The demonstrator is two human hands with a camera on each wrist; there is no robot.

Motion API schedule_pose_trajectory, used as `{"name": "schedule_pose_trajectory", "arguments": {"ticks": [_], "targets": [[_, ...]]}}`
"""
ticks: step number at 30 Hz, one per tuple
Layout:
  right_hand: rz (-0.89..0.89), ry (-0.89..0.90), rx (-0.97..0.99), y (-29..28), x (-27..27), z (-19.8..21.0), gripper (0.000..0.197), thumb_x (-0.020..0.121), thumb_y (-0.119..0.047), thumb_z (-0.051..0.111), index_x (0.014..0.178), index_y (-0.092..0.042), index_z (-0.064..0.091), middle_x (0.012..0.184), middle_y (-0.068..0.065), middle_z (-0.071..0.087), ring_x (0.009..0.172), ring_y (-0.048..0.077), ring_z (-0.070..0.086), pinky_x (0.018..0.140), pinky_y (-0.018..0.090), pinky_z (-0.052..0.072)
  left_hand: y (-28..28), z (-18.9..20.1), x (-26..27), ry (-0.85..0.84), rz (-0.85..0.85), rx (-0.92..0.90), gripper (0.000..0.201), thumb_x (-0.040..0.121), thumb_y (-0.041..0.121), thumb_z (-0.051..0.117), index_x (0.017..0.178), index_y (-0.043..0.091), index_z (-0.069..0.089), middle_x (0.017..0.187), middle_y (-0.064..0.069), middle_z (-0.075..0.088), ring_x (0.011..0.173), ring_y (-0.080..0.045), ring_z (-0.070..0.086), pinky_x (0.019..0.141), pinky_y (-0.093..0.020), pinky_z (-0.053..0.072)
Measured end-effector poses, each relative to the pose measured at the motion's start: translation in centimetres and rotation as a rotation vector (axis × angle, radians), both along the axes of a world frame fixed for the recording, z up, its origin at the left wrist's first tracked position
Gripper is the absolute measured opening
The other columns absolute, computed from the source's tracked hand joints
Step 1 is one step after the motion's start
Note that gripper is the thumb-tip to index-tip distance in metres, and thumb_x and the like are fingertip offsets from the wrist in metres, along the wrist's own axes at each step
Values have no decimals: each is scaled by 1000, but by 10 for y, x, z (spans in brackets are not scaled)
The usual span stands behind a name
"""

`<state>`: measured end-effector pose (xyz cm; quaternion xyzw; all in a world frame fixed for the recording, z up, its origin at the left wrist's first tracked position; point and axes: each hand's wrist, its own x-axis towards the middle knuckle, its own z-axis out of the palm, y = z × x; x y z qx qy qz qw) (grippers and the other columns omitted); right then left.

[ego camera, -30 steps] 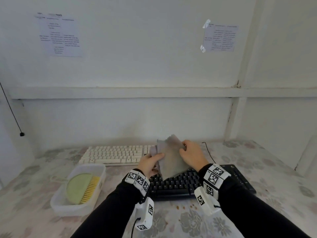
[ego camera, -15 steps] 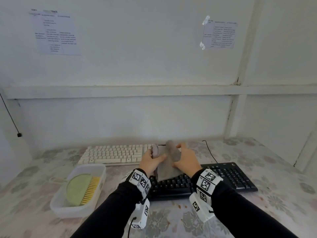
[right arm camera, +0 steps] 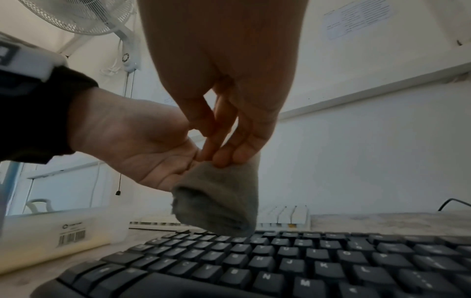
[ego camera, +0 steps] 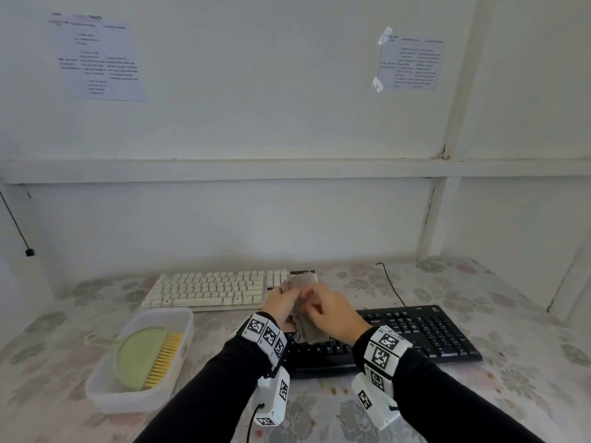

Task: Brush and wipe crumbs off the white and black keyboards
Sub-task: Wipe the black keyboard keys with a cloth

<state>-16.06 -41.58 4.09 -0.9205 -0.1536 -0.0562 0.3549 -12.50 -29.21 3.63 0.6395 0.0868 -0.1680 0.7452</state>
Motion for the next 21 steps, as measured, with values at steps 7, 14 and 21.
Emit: {"name": "schedule_pose_trajectory", "arguments": {"ticks": [7, 14, 21], "targets": [[-168, 121, 32, -9, 7, -1, 51, 88, -30, 59, 128, -9, 36, 116, 7, 55, 100, 18, 57, 70, 14, 43, 1, -1, 0, 14, -66, -220, 26, 98, 8, 44, 123, 12, 50, 109, -13, 60, 89, -27, 60, 66, -42, 52], [-206, 182, 52, -9, 8, 6, 37, 78, -27, 71, 102, -12, 49, 87, -3, 56, 72, 6, 53, 56, 11, 40, -10, 1, 2, -100, -77, -135, 25, 90, 10, 60, 114, 12, 54, 103, -4, 64, 93, -20, 60, 73, -39, 52], [-179, 125, -44, -9, 22, 10, 34, 84, -23, 64, 111, -7, 51, 97, 5, 58, 80, 15, 52, 54, 11, 35, 4, 6, 12, -80, -188, 47, 20, 91, -3, 48, 101, 13, 55, 105, -5, 56, 97, -18, 53, 85, -33, 45]]}}
